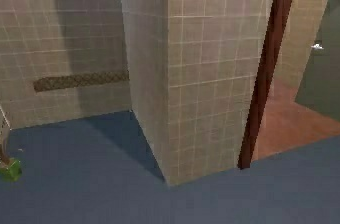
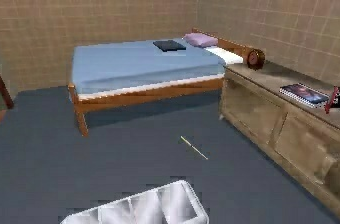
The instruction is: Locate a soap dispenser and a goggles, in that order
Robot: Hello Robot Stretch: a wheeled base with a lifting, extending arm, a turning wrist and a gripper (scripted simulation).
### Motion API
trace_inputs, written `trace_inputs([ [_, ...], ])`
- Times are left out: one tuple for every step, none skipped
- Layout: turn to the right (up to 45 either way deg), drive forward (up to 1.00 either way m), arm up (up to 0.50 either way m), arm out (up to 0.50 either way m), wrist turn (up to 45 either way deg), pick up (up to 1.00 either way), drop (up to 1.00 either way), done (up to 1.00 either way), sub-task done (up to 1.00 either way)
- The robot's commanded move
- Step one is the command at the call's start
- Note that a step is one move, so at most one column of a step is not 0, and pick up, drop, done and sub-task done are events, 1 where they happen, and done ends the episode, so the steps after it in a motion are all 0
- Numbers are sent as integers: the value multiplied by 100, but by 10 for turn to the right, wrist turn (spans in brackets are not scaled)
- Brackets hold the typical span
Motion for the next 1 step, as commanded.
trace_inputs([
  [-60,0,0,0,0,0,0,0,0],
])
